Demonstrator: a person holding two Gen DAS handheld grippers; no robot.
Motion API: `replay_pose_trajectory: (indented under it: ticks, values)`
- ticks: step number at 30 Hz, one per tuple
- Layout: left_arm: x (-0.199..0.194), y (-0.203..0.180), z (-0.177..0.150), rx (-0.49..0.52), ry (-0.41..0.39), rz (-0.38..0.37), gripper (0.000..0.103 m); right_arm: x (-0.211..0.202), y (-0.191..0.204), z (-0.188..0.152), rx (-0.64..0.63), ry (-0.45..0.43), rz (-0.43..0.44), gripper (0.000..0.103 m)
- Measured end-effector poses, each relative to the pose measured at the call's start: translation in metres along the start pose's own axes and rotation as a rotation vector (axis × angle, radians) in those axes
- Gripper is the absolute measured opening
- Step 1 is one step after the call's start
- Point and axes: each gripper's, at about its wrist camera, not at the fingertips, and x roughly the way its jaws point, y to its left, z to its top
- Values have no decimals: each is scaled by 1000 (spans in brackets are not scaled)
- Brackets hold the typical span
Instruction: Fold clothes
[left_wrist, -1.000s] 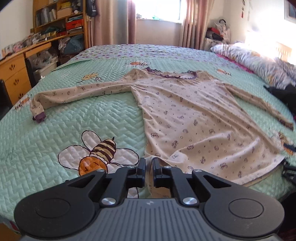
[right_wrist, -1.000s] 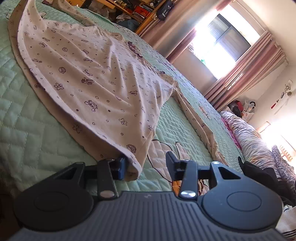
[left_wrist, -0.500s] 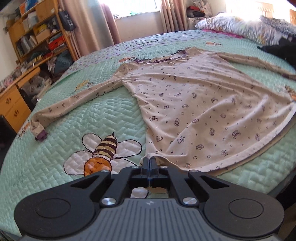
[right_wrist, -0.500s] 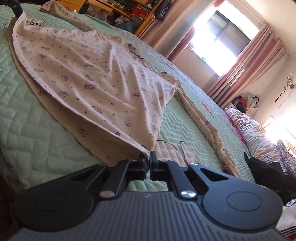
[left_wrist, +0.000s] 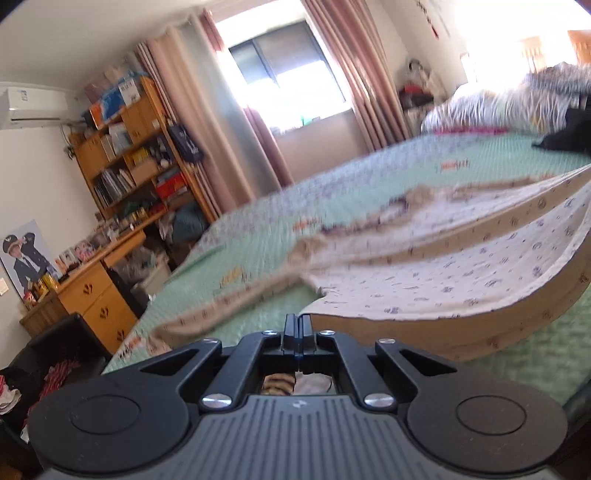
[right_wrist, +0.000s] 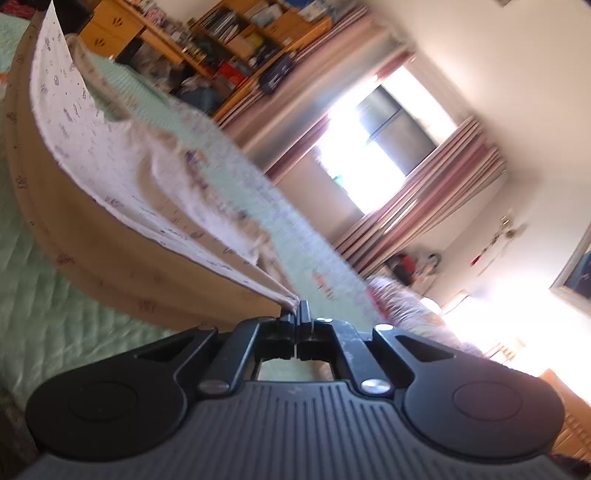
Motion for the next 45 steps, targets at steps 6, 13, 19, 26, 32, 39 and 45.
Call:
replay_pose_trajectory:
  ticks: [6, 13, 19, 26, 32, 39, 45]
  values:
    - [-8, 0, -14, -21, 47, 36, 0, 7, -18, -4, 59, 46, 16, 1]
    - [26, -5, -85, -87, 259, 26, 0, 14, 19, -37, 45, 104, 162, 2]
    - [25, -10, -94, -100, 296, -14, 0, 15, 37, -55, 42, 153, 260, 11]
    - [29, -18, -102, -85, 355, -51, 0, 4, 37, -70, 44, 205, 333, 14]
    - [12, -4, -99, -118, 357, -53, 6, 9, 12, -63, 207, 193, 415, 14]
    - [11, 5, -42, -165, 214, -107, 41, 24, -29, -39, 458, 140, 496, 27]
    - [55, -28, -11, -131, 193, -192, 61, 52, -33, -22, 596, 130, 627, 30]
